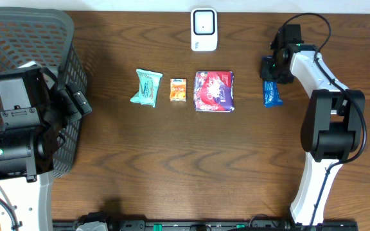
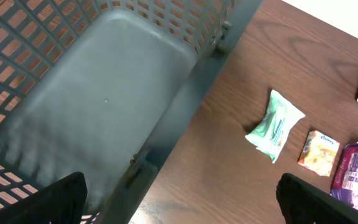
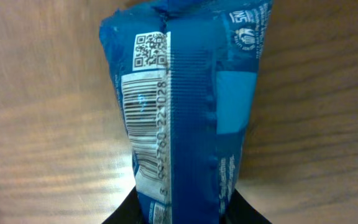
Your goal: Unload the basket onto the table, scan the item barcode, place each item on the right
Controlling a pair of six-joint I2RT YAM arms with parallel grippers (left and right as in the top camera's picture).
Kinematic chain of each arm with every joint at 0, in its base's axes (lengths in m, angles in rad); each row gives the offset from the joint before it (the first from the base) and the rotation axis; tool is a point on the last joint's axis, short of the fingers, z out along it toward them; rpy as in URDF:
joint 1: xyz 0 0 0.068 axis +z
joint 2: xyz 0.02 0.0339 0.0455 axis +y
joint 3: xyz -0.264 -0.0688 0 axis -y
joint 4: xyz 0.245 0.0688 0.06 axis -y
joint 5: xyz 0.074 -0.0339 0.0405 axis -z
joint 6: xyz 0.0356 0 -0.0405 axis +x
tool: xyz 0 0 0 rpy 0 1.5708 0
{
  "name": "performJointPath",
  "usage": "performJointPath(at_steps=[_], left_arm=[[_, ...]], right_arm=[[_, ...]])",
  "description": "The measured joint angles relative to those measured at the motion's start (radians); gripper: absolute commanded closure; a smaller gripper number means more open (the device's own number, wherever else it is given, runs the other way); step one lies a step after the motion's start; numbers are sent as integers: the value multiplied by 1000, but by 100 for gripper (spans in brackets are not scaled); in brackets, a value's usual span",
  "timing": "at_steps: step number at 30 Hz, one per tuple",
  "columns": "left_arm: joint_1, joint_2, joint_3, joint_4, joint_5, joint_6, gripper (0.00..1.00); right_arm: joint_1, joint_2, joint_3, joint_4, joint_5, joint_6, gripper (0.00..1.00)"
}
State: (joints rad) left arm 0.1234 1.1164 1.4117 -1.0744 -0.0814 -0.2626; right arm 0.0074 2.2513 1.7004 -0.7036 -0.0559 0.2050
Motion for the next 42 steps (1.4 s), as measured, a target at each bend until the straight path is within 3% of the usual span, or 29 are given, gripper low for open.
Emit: performJointPath(at_steps=[5, 11, 13, 18, 20, 25, 38, 42], left_arm=[[0, 0, 0, 0, 0, 0, 2], [0, 0, 0, 0, 0, 0, 2], [0, 0, 0, 0, 0, 0, 2], [0, 0, 0, 0, 0, 0, 2], [0, 0, 0, 0, 0, 0, 2], [0, 0, 0, 0, 0, 0, 2], [0, 0, 0, 0, 0, 0, 2], [0, 0, 0, 0, 0, 0, 2]], right_arm=[[-2, 0, 5, 8, -5, 57, 62], [-2, 7, 137, -176, -17, 27, 56], [-2, 9, 200, -242, -16, 17, 60], [-2, 11, 357, -382, -11, -8, 92], [-2, 11, 382, -413, -7, -11, 99], [-2, 11, 344, -412, -7, -12, 99], [-2, 0, 28, -190, 15, -12, 99], [-2, -5, 38, -312, 85, -13, 86]])
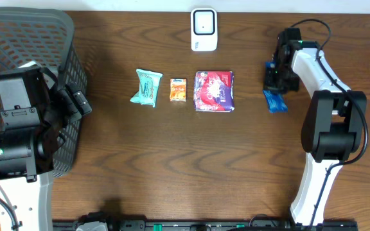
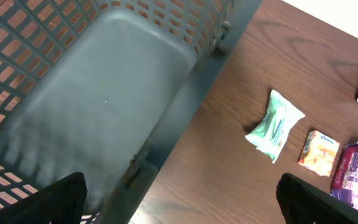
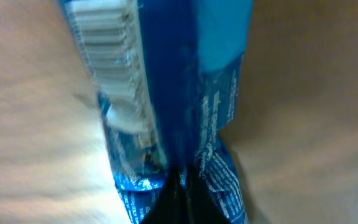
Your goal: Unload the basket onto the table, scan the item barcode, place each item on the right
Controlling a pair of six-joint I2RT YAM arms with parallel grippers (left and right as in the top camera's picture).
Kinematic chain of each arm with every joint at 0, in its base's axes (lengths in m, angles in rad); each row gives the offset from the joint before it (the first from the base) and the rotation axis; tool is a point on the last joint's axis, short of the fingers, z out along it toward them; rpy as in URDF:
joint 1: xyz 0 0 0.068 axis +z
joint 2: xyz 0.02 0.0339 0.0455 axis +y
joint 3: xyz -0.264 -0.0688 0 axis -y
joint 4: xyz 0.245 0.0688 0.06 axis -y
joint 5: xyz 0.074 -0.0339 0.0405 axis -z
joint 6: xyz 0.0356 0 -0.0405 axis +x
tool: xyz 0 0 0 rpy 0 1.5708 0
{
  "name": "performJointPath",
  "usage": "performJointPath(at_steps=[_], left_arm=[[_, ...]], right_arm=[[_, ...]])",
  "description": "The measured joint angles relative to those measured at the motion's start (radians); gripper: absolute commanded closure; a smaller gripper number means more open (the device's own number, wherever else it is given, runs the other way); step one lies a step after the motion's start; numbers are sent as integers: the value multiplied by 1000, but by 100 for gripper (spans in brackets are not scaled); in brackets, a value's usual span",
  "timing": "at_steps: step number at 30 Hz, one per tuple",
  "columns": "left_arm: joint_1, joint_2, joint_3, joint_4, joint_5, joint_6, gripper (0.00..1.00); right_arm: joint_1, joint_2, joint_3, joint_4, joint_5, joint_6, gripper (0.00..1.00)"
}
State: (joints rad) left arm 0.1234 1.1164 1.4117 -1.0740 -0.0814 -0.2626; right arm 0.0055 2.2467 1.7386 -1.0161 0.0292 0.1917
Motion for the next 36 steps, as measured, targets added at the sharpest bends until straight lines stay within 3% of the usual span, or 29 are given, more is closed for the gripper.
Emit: performJointPath(at_steps=[3, 4, 5, 8, 13, 18, 21, 27, 36], left_arm=[[0, 0, 0, 0, 0, 0, 2], [0, 0, 0, 0, 0, 0, 2], [0, 0, 0, 0, 0, 0, 2], [0, 0, 0, 0, 0, 0, 2], [0, 0, 0, 0, 0, 0, 2], [0, 0, 0, 0, 0, 0, 2], [0, 0, 0, 0, 0, 0, 2], [0, 0, 0, 0, 0, 0, 2], [0, 0, 0, 0, 0, 0, 2]], right_arm=[[-2, 1, 44, -129, 43, -2, 79], [-4, 2, 80, -187, 52, -2, 64], [-4, 3, 113, -225, 57, -2, 56], [-4, 1, 226, -335, 58, -5, 50], [-3, -8, 261, -485, 58, -8, 62], [-3, -8, 148, -483, 58, -8, 57], [-3, -8, 47, -426, 58, -10, 59], [-3, -8, -92, -243, 49, -11, 79], [2, -45, -110, 36, -137, -9, 78]])
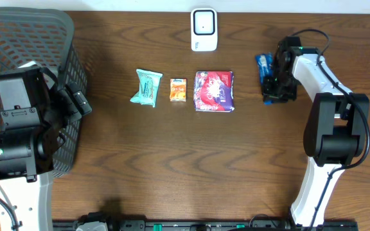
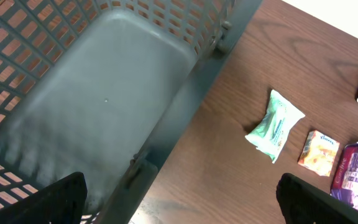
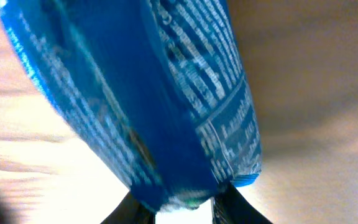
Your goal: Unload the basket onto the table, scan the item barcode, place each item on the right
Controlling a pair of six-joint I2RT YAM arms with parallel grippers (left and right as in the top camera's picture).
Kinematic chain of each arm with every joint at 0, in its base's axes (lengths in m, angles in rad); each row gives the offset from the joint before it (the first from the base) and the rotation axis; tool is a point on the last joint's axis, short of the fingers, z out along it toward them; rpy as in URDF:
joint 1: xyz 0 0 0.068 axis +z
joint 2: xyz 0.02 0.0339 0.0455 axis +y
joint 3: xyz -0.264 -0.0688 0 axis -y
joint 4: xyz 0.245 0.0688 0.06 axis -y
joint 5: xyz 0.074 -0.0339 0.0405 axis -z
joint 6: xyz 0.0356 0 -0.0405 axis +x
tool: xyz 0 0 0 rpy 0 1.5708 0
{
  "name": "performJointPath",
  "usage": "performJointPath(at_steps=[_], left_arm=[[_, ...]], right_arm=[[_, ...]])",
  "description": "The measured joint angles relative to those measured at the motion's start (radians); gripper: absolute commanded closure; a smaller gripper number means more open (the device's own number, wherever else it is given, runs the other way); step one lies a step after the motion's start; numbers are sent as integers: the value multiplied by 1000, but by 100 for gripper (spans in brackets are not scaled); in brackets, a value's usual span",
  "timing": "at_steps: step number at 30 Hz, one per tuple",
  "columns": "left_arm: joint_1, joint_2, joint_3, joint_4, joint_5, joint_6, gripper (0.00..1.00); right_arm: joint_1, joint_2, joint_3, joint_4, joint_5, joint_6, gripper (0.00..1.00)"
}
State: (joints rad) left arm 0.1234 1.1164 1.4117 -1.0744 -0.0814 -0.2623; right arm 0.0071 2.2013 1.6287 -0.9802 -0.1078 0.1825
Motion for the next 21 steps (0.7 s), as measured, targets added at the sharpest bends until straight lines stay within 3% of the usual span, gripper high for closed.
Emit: performJointPath(at_steps=[4, 12, 13, 16, 18, 21], left_arm=[[0, 0, 0, 0, 0, 0, 2], [0, 0, 0, 0, 0, 0, 2], [0, 0, 0, 0, 0, 0, 2], [0, 0, 0, 0, 0, 0, 2], [0, 0, 0, 0, 0, 0, 2], [0, 0, 0, 0, 0, 0, 2]], right_arm=[[3, 3, 11, -23, -50, 0, 79], [-2, 24, 150, -256, -83, -1, 86], [-2, 24, 178, -274, -82, 0, 85], [-2, 24, 238, -280, -80, 5, 63], [-2, 24, 251, -267, -79, 1, 60], [-2, 24, 250, -197, -78, 0, 65]])
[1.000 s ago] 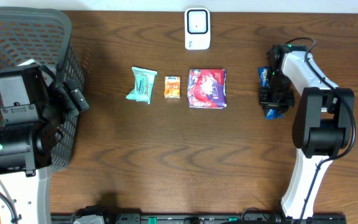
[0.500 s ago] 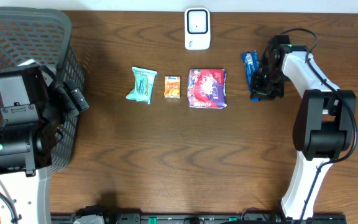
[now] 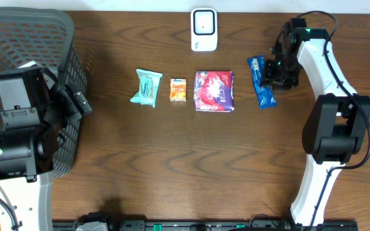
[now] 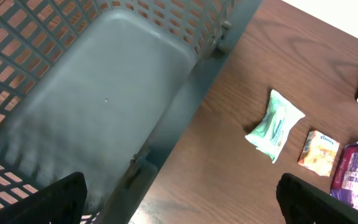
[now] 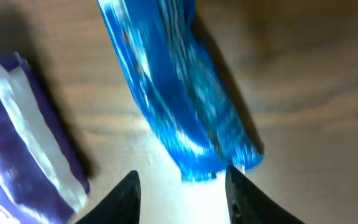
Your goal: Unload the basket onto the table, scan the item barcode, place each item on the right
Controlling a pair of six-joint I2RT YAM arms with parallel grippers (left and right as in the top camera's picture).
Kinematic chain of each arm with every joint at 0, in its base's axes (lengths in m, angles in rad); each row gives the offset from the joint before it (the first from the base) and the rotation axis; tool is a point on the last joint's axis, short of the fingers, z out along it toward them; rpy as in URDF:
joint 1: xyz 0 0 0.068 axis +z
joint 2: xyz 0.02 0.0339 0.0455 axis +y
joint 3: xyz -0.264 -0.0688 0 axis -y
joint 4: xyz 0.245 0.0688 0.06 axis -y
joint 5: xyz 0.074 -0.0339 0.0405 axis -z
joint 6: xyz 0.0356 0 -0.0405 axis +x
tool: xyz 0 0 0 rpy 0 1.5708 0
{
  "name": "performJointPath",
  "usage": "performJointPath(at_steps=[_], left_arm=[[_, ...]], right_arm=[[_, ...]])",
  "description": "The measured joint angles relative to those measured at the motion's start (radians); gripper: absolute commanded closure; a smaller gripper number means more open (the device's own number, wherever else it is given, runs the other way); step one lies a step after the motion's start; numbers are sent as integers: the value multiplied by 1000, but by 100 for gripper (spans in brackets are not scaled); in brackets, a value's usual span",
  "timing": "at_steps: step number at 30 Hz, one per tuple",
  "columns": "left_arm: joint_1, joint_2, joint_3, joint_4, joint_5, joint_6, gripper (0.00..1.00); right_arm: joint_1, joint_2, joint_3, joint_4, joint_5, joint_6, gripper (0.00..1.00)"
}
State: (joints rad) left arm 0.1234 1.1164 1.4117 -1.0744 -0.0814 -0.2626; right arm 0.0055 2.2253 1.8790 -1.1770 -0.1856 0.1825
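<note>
A blue snack packet [image 3: 261,81] lies flat on the table just right of the purple packet. In the right wrist view it shows blurred [image 5: 173,93], just ahead of the fingers. My right gripper [image 3: 279,70] [image 5: 180,180] stands open beside it, nothing between its fingers. The white scanner [image 3: 203,29] stands at the back edge, left of the packet. My left gripper [image 4: 179,182] is open over the edge of the grey basket [image 4: 104,93] at the far left. No barcode can be read on the blue packet.
A green packet [image 3: 146,87], a small orange box [image 3: 178,90] and a purple and red packet [image 3: 214,91] [image 5: 23,143] lie in a row mid-table. The grey mesh basket [image 3: 18,32] fills the left corner, under my left arm.
My right gripper was shut on the blue packet and is now open. The packet now lies flat slightly further left, close to the purple packet. The left arm is unchanged.
My right gripper first held the blue packet at the table's right, barcode side facing the wrist camera. It stayed shut on the packet, which then sat turned and nearer the scanner's side. Now the packet lies released beside the purple packet.
</note>
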Motion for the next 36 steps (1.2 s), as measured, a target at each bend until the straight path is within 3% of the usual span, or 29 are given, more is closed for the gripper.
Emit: performJointPath(at_steps=[5, 14, 36], left_arm=[[0, 0, 0, 0, 0, 0, 2], [0, 0, 0, 0, 0, 0, 2], [0, 0, 0, 0, 0, 0, 2]], right_arm=[[0, 0, -10, 217, 1, 0, 65], [40, 0, -95, 480, 30, -20, 55], [52, 79, -102, 447, 211, -22, 56]])
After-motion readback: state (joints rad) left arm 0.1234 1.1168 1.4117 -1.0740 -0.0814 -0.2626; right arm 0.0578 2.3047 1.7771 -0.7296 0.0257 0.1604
